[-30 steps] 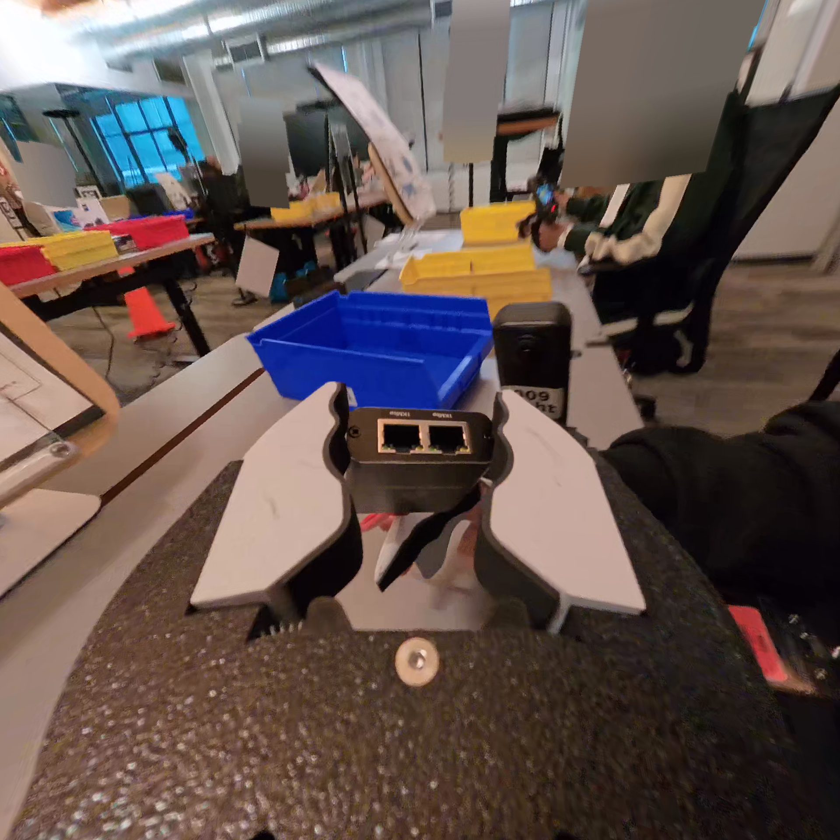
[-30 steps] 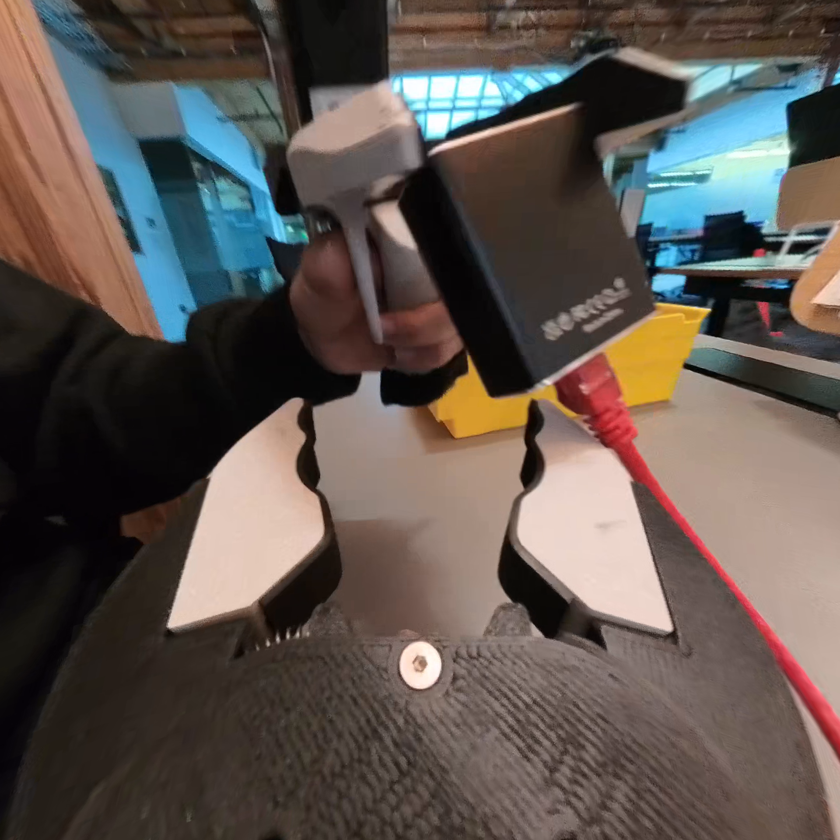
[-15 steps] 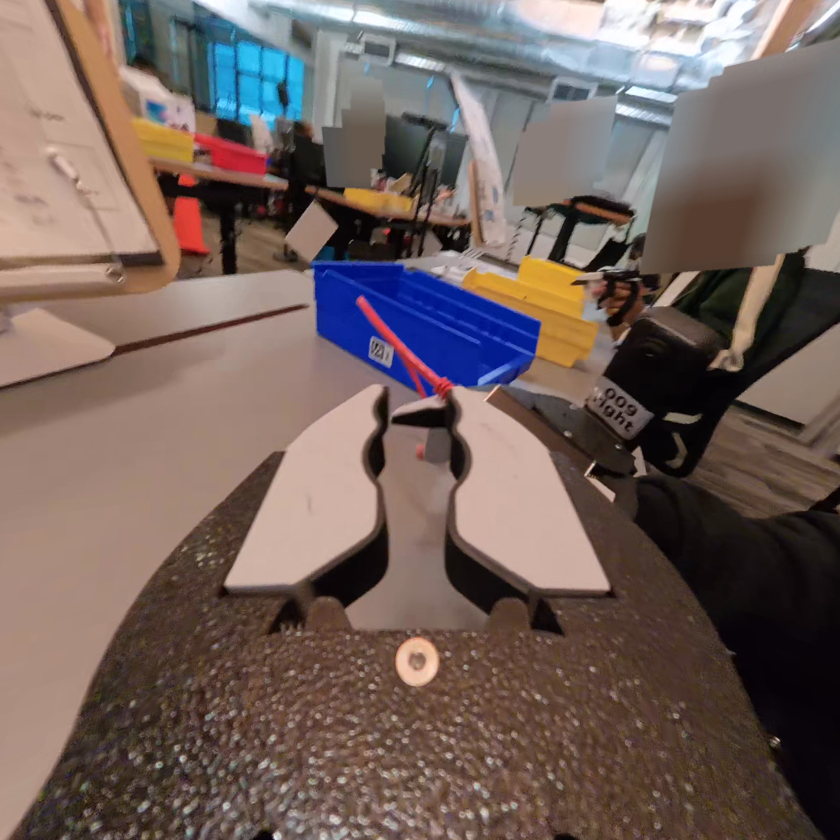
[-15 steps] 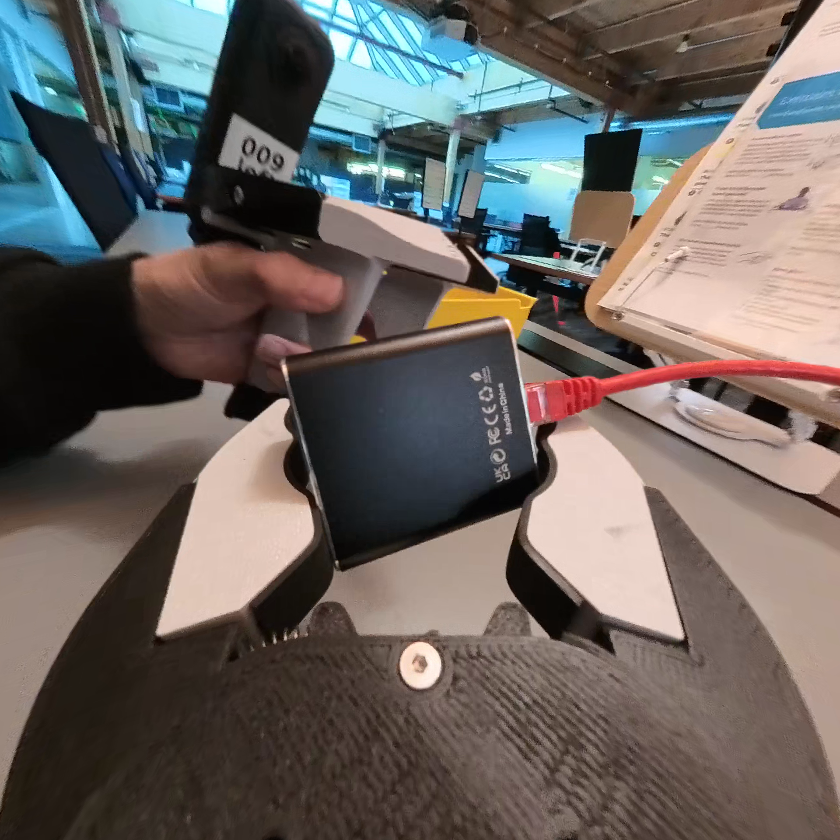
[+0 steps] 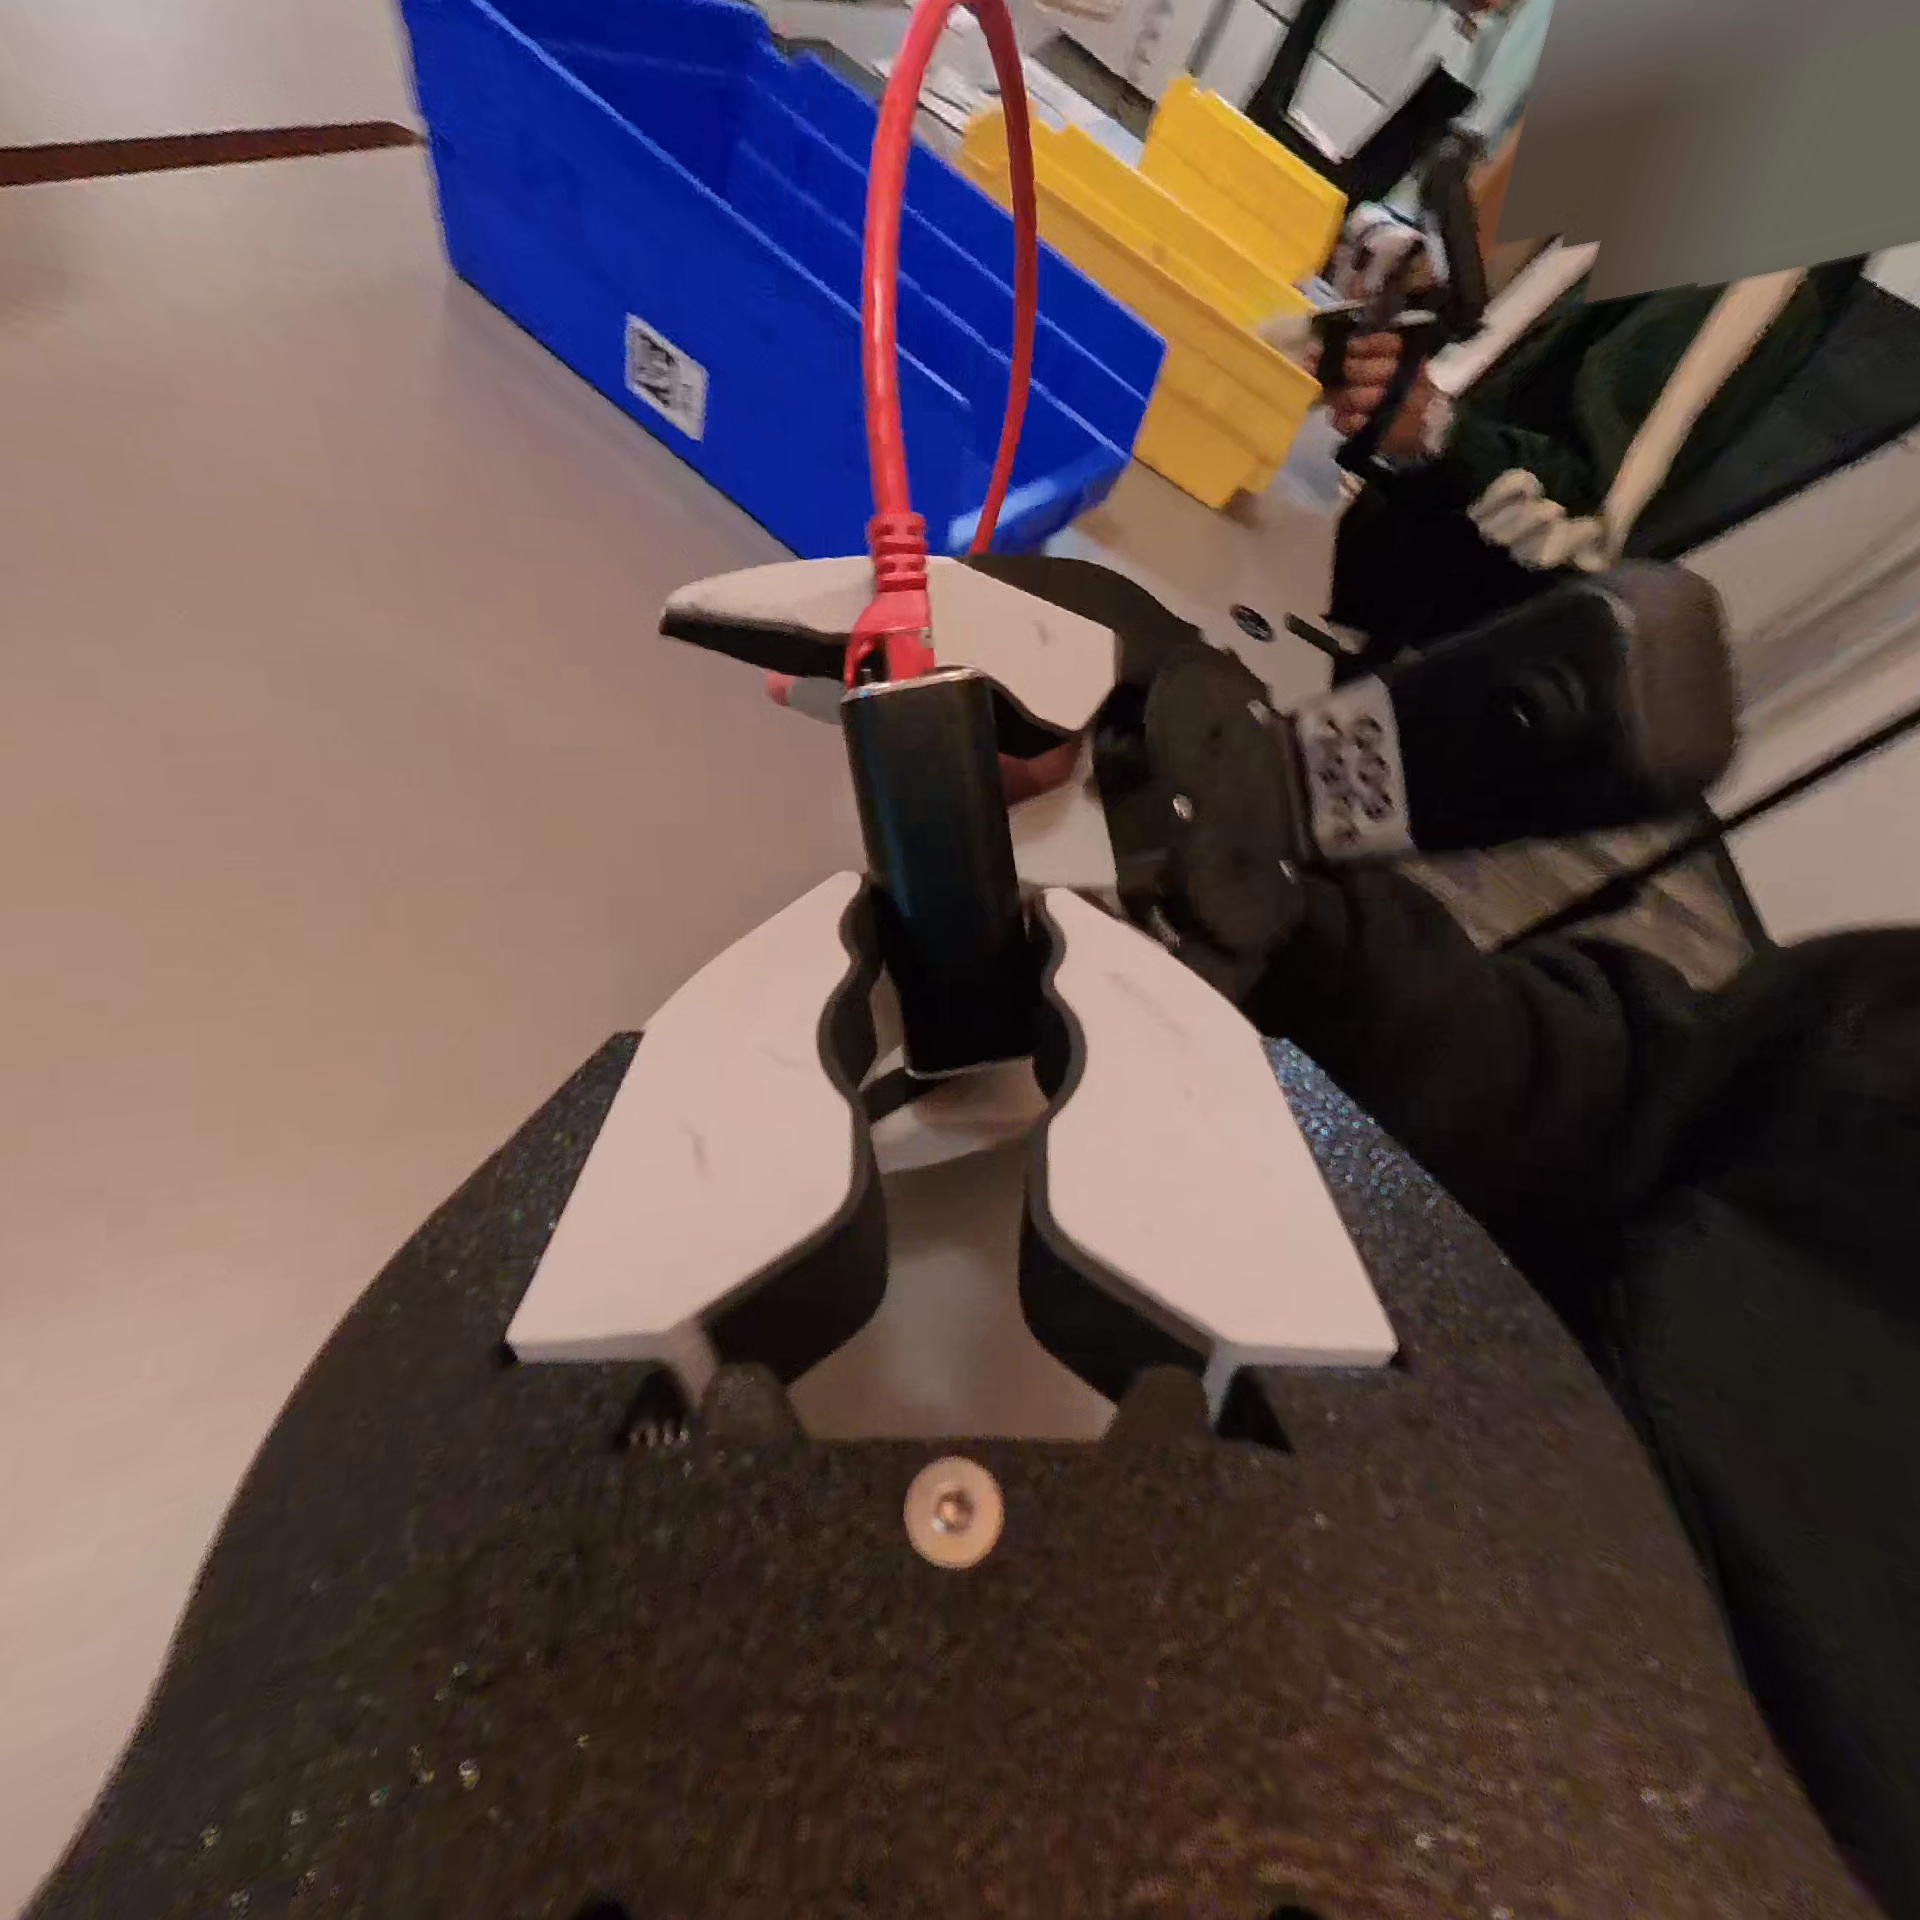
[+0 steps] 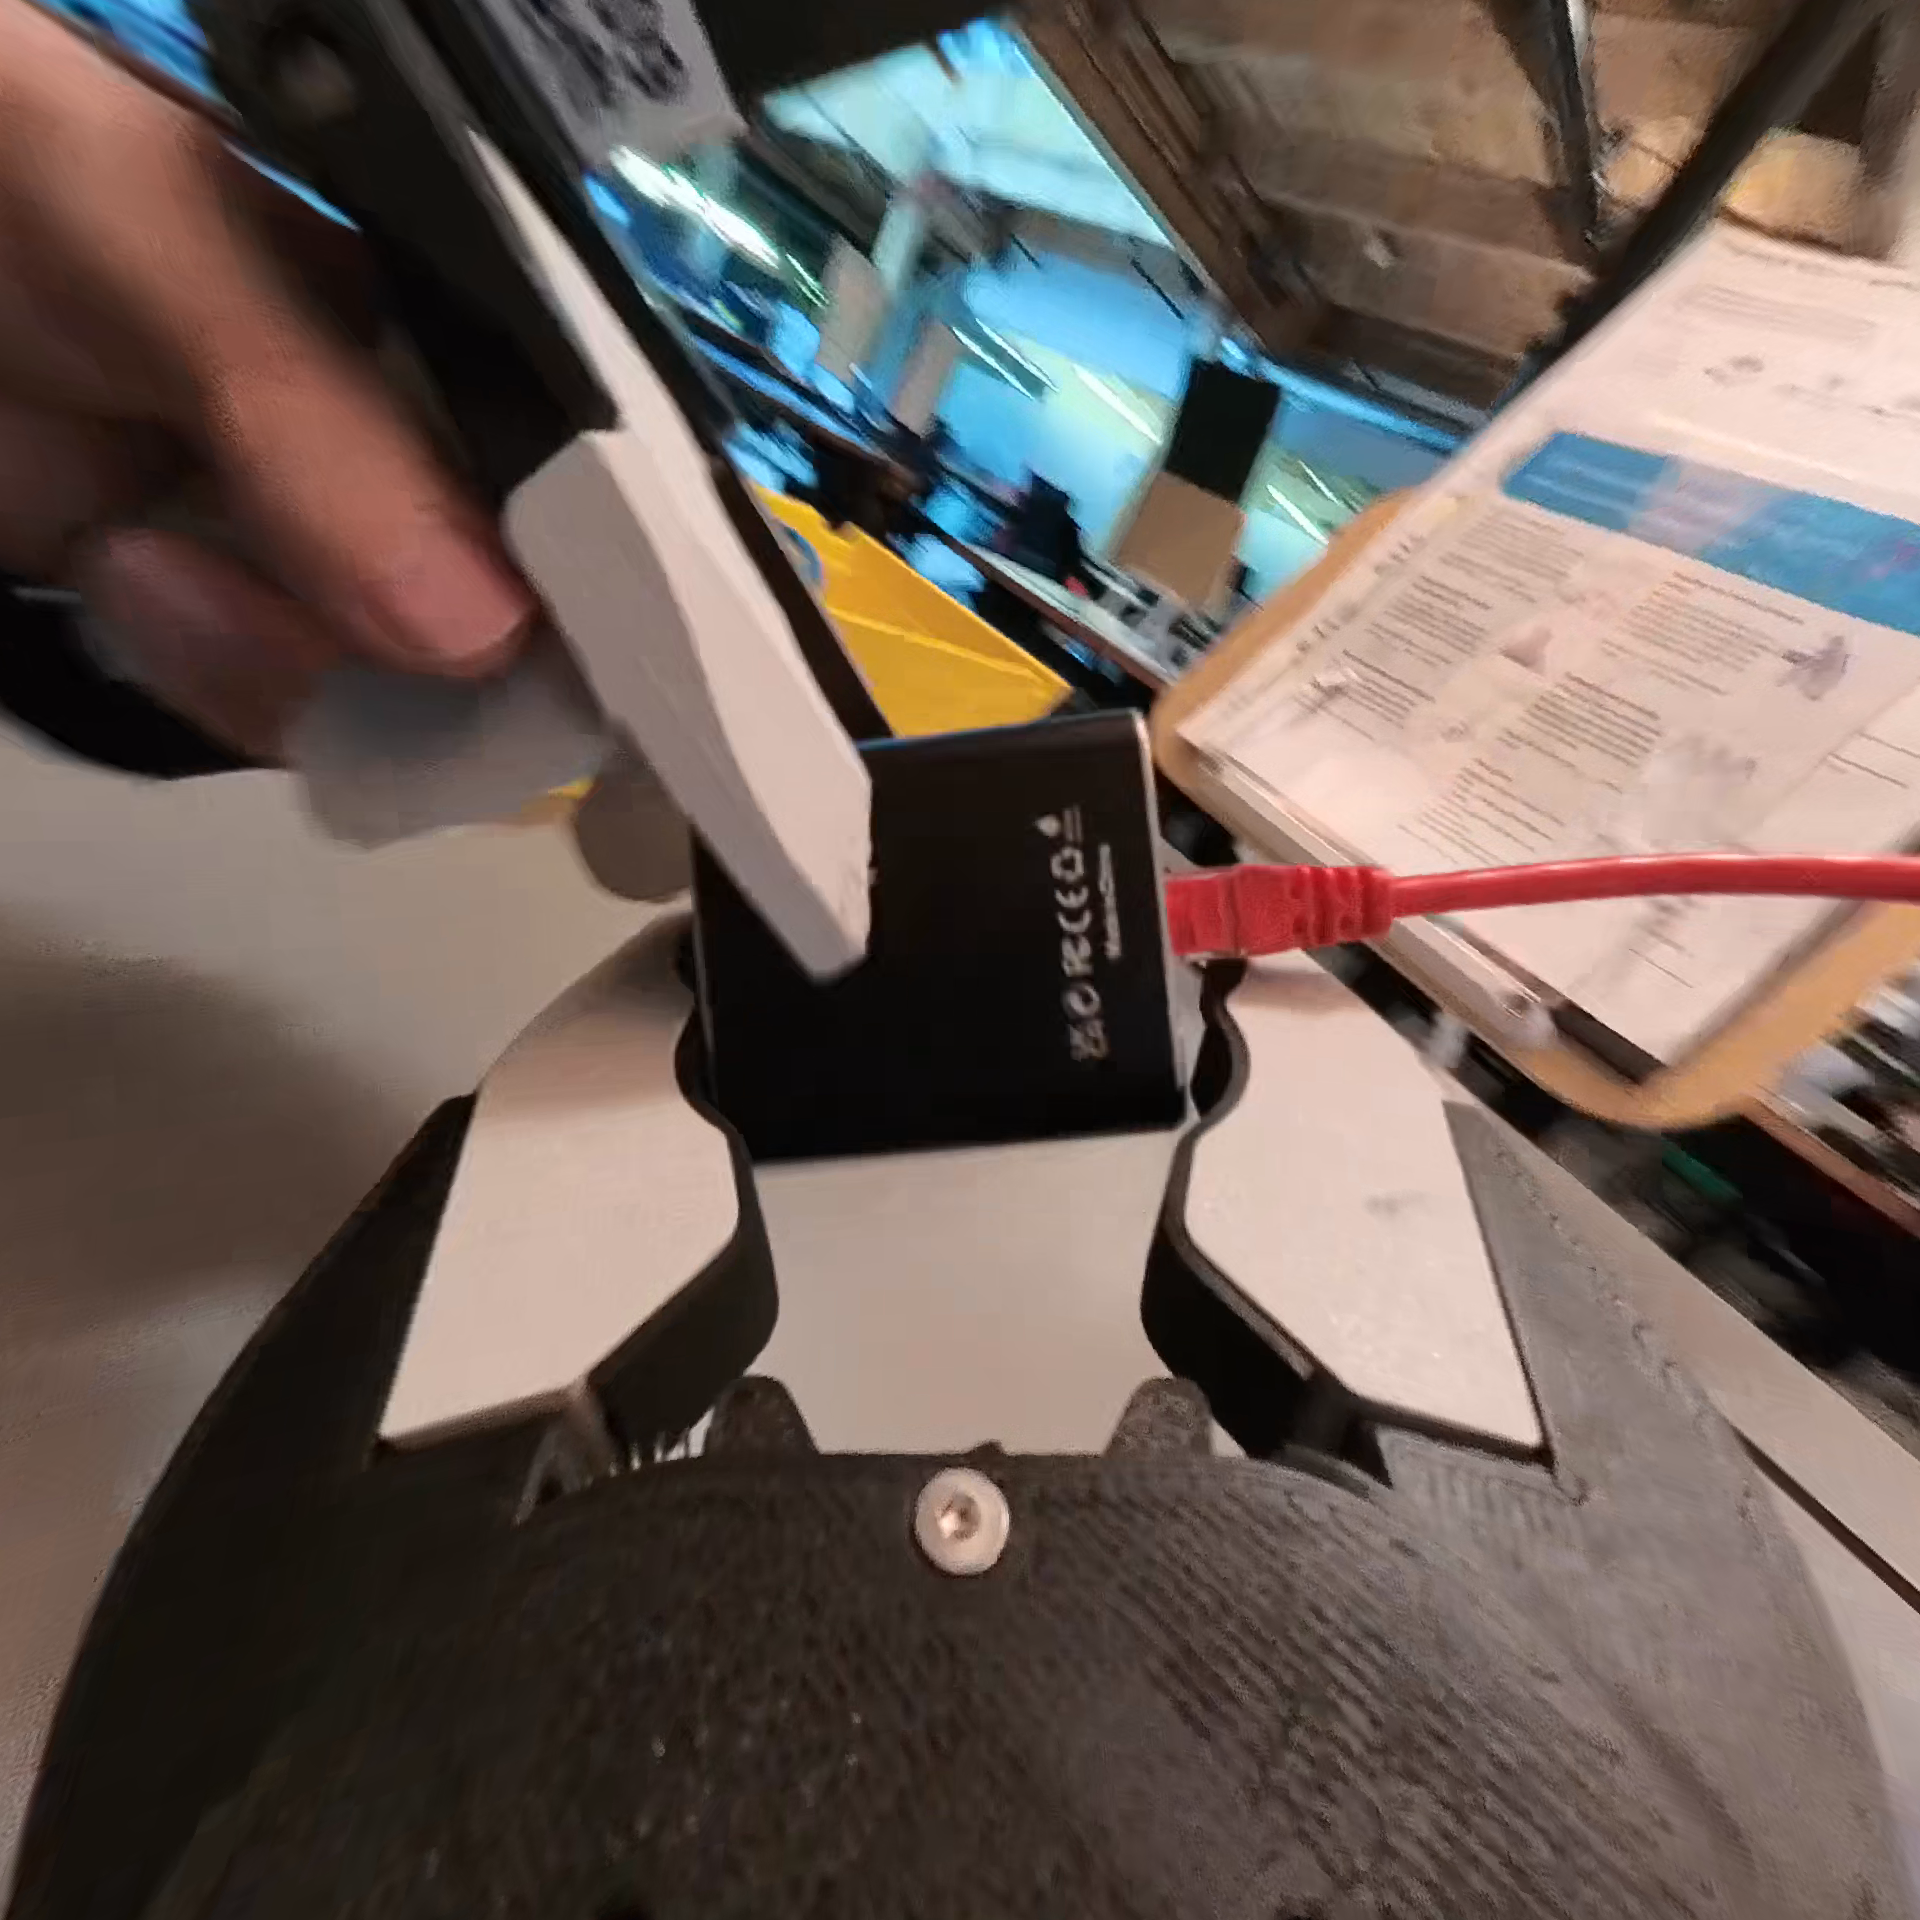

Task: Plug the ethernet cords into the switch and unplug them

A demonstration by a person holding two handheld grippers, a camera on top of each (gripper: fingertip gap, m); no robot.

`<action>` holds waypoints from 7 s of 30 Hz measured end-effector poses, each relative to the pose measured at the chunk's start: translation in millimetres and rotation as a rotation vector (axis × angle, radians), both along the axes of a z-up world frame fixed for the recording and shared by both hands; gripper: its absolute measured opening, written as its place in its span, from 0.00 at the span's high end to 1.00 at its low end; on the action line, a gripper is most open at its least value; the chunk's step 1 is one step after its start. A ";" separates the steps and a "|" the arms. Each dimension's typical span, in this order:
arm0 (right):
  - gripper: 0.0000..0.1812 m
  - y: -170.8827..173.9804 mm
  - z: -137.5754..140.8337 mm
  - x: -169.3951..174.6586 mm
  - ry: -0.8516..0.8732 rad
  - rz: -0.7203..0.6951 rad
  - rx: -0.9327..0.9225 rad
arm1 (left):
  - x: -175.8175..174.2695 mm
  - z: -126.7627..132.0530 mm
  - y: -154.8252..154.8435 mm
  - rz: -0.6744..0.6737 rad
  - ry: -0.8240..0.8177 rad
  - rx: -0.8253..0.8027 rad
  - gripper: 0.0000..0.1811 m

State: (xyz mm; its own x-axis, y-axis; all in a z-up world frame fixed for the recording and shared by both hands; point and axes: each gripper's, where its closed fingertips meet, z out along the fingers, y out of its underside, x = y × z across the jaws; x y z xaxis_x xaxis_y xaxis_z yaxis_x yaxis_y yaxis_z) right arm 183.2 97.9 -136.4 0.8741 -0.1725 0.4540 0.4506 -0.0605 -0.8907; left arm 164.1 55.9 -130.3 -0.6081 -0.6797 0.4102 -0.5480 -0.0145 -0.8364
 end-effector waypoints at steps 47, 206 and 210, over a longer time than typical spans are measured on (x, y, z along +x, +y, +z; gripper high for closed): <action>0.60 -21.7 9.7 -30.5 0.158 0.398 0.089 | -28.1 1.0 -14.5 -0.409 0.647 -0.454 0.86; 0.65 -29.4 28.2 -3.9 0.451 0.358 0.229 | -34.5 42.2 279.7 0.659 -0.107 0.697 0.77; 0.65 -28.3 28.4 -6.9 0.454 0.374 0.230 | -46.6 -18.2 295.7 0.584 0.181 0.668 0.75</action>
